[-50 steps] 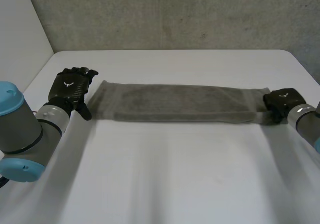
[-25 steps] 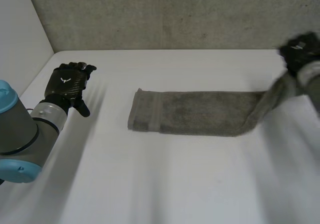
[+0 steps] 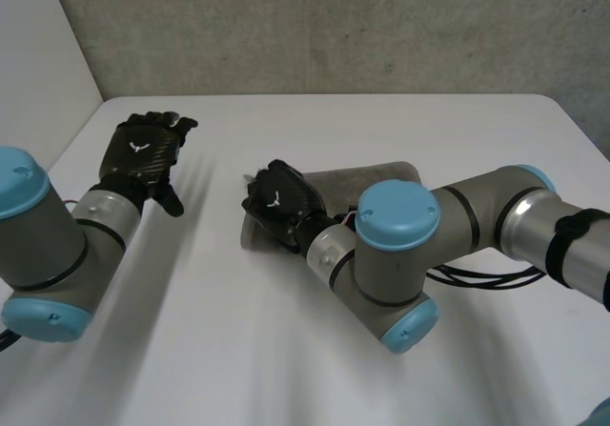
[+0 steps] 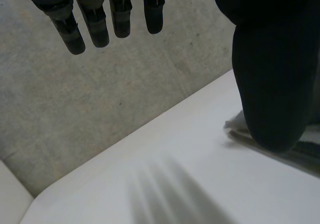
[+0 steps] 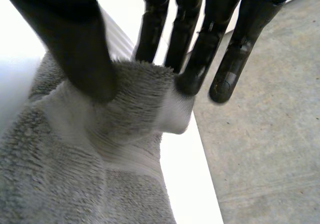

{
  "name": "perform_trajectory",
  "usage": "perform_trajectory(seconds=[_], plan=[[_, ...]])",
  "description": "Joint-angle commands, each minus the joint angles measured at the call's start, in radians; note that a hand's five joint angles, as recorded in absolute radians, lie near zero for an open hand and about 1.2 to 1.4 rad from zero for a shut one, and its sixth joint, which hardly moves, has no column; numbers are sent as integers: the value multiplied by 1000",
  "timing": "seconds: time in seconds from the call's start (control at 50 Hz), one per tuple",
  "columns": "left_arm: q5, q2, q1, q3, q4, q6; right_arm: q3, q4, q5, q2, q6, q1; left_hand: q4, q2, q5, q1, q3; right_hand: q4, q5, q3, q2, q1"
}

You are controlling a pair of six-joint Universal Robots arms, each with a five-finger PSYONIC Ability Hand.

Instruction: Fold the towel.

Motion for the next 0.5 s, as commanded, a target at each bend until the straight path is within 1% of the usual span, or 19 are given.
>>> perform_trajectory(seconds=[0.02,0.06,0.08,0.1,0.12,0.16,0.18,0.22,0.24,0.28,0.3,0.32,0.34,0.38,0.46,0.5], plan=[[-2,-42,-49,42,11,-2,93,0,12,-136,24,-26,19,19,19,20,20,-602,-571,-589,-541,-563],[-2,-56,-63,53,14,-2,169,7,28,-232,76,-63,19,19,19,20,20,-602,-571,-589,-541,-563],[-4,-71,-78,65,17,0,170,7,28,-233,76,-63,22,22,22,23,23,-602,-571,-589,-541,-563],[-5,-88,-92,77,19,0,214,9,48,-281,123,-91,22,22,22,23,23,-602,-571,-589,-541,-563],[-5,-88,-92,77,19,0,214,9,48,-282,124,-91,22,22,22,23,23,-602,-571,-589,-541,-563],[-8,-103,-106,90,19,1,298,15,91,-358,250,-166,25,25,25,26,26,-602,-571,-589,-541,-563],[-10,-119,-120,102,19,1,299,15,91,-358,251,-166,28,28,27,29,29,-602,-571,-589,-541,-563],[-11,-134,-132,114,20,1,367,45,100,-395,368,-244,28,28,27,29,29,-602,-571,-589,-541,-563],[-11,-148,-144,123,20,1,368,46,100,-395,369,-244,31,30,30,32,32,-602,-571,-589,-541,-563],[-14,-163,-152,134,19,3,416,101,80,-394,432,-305,31,31,30,32,32,-602,-571,-589,-541,-563],[-14,-180,-161,146,19,3,417,101,80,-394,432,-306,34,33,33,35,35,-602,-571,-589,-541,-563],[-14,-180,-161,146,19,3,436,119,71,-386,438,-330,34,33,33,35,35,-507,-477,-495,-447,-469],[-16,-198,-169,158,19,4,437,119,71,-386,438,-330,37,36,36,38,38,-506,-476,-493,-446,-468],[-17,-217,-175,172,17,4,472,127,57,-345,430,-364,40,39,39,41,41,-369,-339,-356,-309,-330],[-45,-258,-195,197,13,6,483,124,52,-299,420,-390,43,42,42,44,44,-301,-270,-288,-240,-262],[-56,-260,-201,195,13,4,483,104,55,-253,383,-395,43,42,42,44,44,-184,-153,-171,-124,-145]])
